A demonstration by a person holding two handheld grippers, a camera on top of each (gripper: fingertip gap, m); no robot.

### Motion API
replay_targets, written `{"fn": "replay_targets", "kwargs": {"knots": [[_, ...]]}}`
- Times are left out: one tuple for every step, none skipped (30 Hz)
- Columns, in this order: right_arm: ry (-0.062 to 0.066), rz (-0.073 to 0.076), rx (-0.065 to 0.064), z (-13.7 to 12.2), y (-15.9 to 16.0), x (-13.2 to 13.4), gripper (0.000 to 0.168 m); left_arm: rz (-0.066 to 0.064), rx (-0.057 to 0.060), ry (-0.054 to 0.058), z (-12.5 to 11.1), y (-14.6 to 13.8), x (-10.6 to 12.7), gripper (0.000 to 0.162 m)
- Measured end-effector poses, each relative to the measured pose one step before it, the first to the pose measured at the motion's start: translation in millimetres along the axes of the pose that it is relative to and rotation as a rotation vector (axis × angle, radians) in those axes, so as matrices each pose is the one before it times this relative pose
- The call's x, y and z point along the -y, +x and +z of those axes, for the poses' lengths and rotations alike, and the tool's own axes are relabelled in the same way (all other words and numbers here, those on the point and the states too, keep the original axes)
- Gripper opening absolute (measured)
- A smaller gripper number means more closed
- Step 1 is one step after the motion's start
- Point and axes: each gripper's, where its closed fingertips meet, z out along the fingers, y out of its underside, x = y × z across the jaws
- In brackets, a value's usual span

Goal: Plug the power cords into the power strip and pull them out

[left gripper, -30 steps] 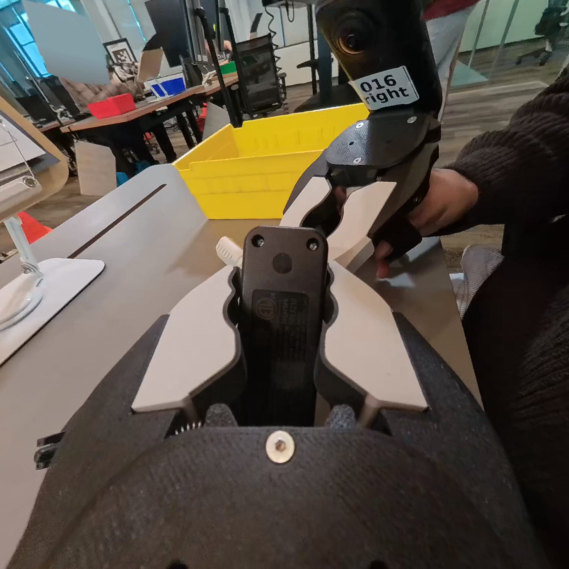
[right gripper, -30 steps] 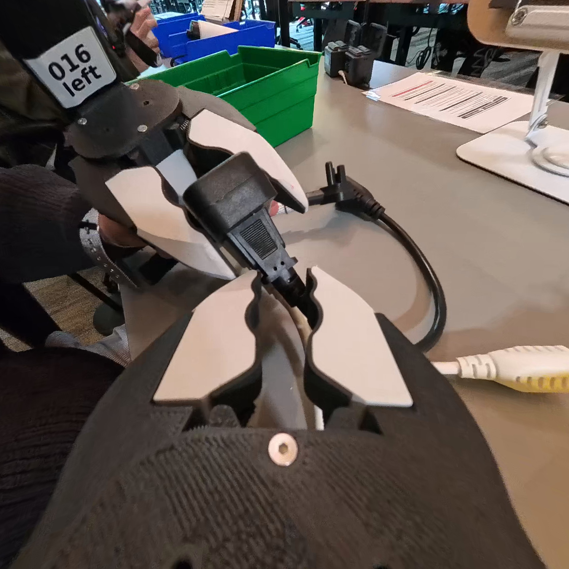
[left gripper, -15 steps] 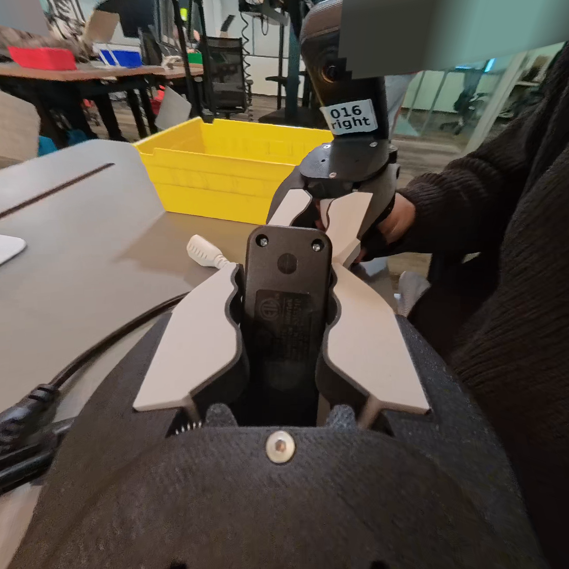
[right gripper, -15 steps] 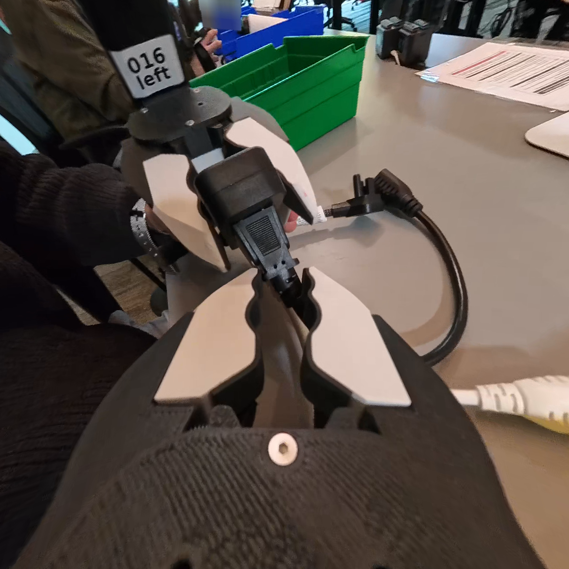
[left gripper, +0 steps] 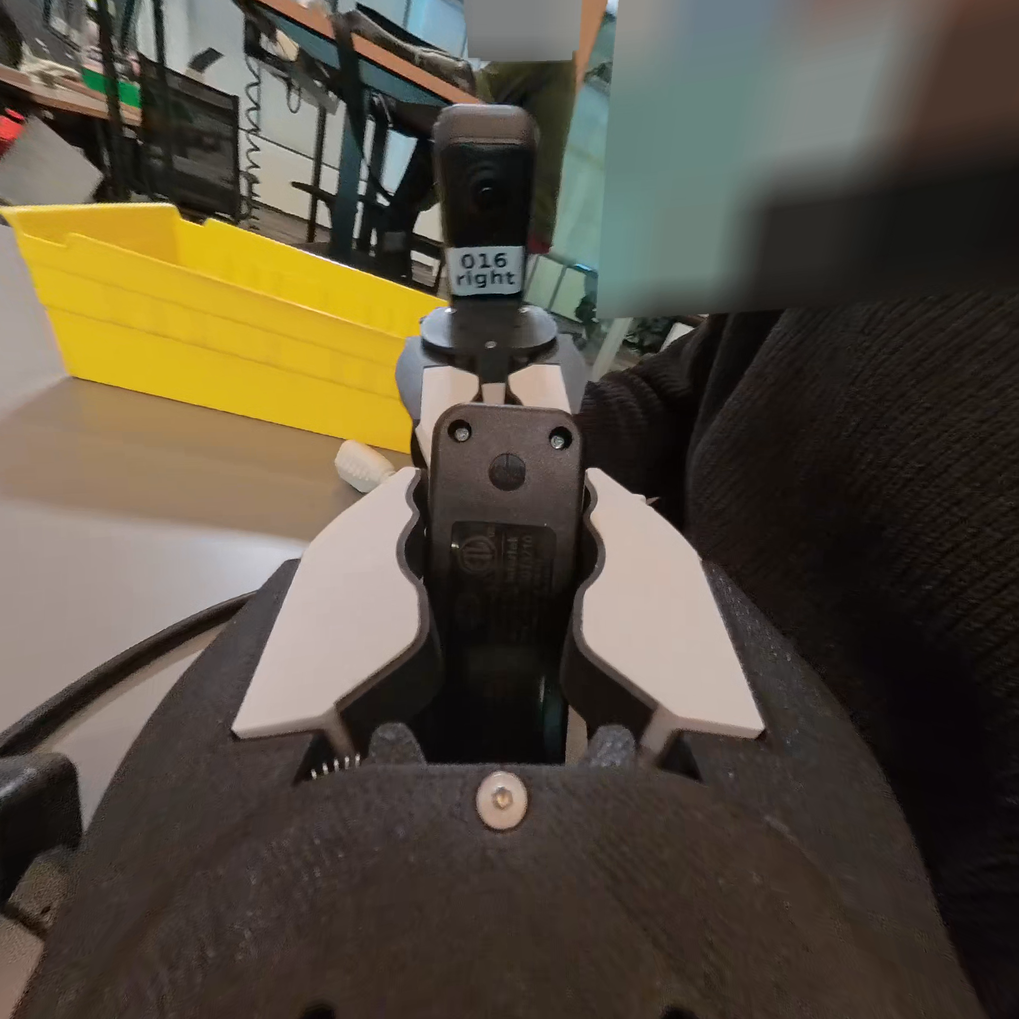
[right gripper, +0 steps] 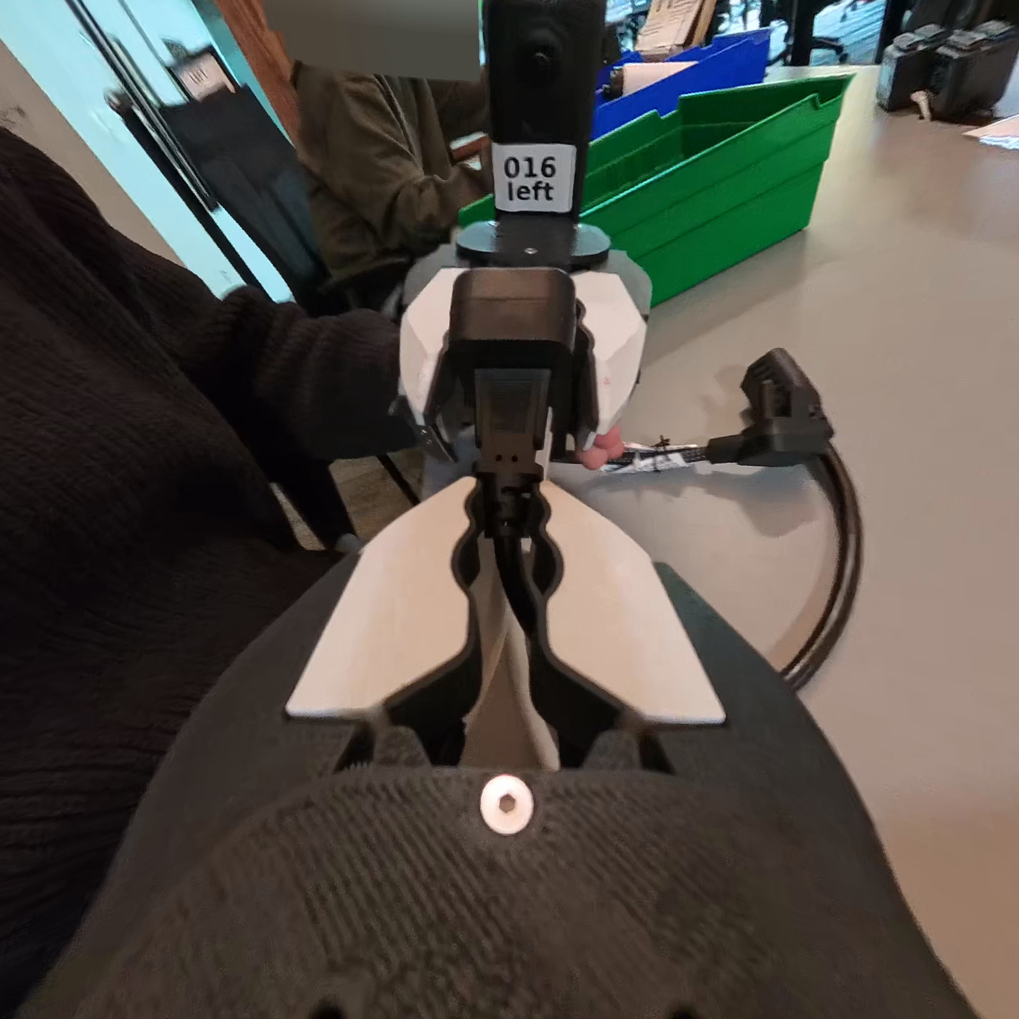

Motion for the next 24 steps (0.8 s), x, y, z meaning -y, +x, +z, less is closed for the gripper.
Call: {"fn": "replay_targets", "kwargs": {"knots": [[-0.0123, -0.033, -0.034, 0.37, 2.21, -1.04, 0.016, 0.0181, 0.0232, -0.0021, -0.48, -2.31, -0.62, 0.054], [-0.0111, -0.0236, -0.0256, 0.57, 1.64, -1.74, 0.016, 0.0186, 0.0141, -0.0087, -0.03, -1.02, -1.39, 0.052], [-0.0134, -0.0084, -0.0195, 0.42, 1.99, -1.92, 0.016, 0.0169, 0.0208, -0.0152, 0.15, -1.69, -1.87, 0.054], [-0.0105, -0.0011, -0.0211, 0.07, 2.64, -1.14, 0.016, 0.012, 0.0246, -0.0084, 0.37, -2.43, -0.67, 0.053], [-0.0071, -0.0027, -0.0258, -0.35, 2.9, -0.25, 0.016, 0.0027, 0.023, -0.0002, 0.36, -2.8, 0.42, 0.052], [-0.0086, -0.0018, -0.0354, -0.16, 3.63, -0.2, 0.016, 0.003, 0.0294, 0.0022, 0.22, -3.56, 0.58, 0.052], [-0.0117, -0.0026, -0.0408, 0.25, 3.89, -0.86, 0.016, 0.0095, 0.037, -0.0017, 0.54, -4.35, 0.06, 0.052], [-0.0101, -0.0061, -0.0419, 0.33, 3.37, -1.0, 0.016, 0.0193, 0.0353, -0.0078, 0.63, -3.43, -0.89, 0.052], [-0.0026, -0.0089, -0.052, 0.17, 3.79, 0.05, 0.016, 0.0169, 0.0397, 0.002, 0.51, -3.96, 0.52, 0.052], [0.0002, -0.0169, -0.0574, -0.37, 3.76, 0.98, 0.016, 0.012, 0.0441, 0.0074, 0.77, -4.16, 1.34, 0.052], [0.0025, -0.021, -0.0417, -1.1, 2.54, 1.44, 0.016, 0.016, 0.0331, 0.0068, 0.78, -2.0, 1.62, 0.052], [0.005, -0.0109, -0.0235, -0.98, 1.44, 1.28, 0.017, 0.0148, 0.0193, 0.0047, 0.59, -0.64, 1.88, 0.052], [0.0012, -0.0072, 0.0021, -0.61, -0.62, 0.37, 0.017, 0.0045, -0.002, -0.0033, 0.29, 0.69, 0.62, 0.052], [0.0018, -0.0075, 0.032, -0.27, -3.08, -0.01, 0.016, -0.0079, -0.0323, -0.0037, -0.7, 2.85, -0.61, 0.052], [0.0156, -0.0011, 0.0529, -0.69, -5.15, 1.67, 0.016, -0.0252, -0.0543, 0.012, -2.09, 4.17, 0.56, 0.052], [0.0183, 0.0123, 0.0618, -0.82, -6.12, 2.66, 0.016, -0.047, -0.0705, 0.0193, -2.54, 5.42, 1.58, 0.052], [0.0115, 0.0127, 0.0563, -0.73, -6.06, 2.25, 0.015, -0.0498, -0.0666, 0.0154, -1.66, 4.6, 0.92, 0.053], [0.0189, -0.0106, 0.0548, -1.06, -6.74, 2.16, 0.016, -0.0425, -0.064, 0.0128, -1.32, 4.8, 0.55, 0.052], [0.0301, -0.0028, 0.06, -1.84, -6.82, 3.41, 0.016, -0.0217, -0.0557, 0.0188, 0.04, 5.85, 1.38, 0.053], [0.0371, 0.0354, 0.0652, -2.33, -6.22, 4.95, 0.016, -0.0173, -0.0433, 0.0276, 0.41, 5.25, 3.51, 0.053], [0.0349, 0.0456, 0.0658, -2.12, -5.92, 4.57, 0.017, -0.0113, -0.0421, 0.0277, 0.83, 4.98, 3.41, 0.053], [0.0254, 0.0367, 0.0463, -1.25, -3.98, 2.72, 0.017, 0.0015, -0.0321, 0.0201, 0.78, 3.31, 2.04, 0.053], [0.0094, 0.0138, 0.0159, -0.12, -1.15, 0.45, 0.018, 0.0058, -0.0119, 0.0067, -0.01, 0.09, 0.5, 0.053], [-0.0028, 0.0, 0.0077, 0.25, -0.76, -0.76, 0.018, 0.007, -0.0113, -0.005, -0.24, 0.45, -0.92, 0.052]]}}
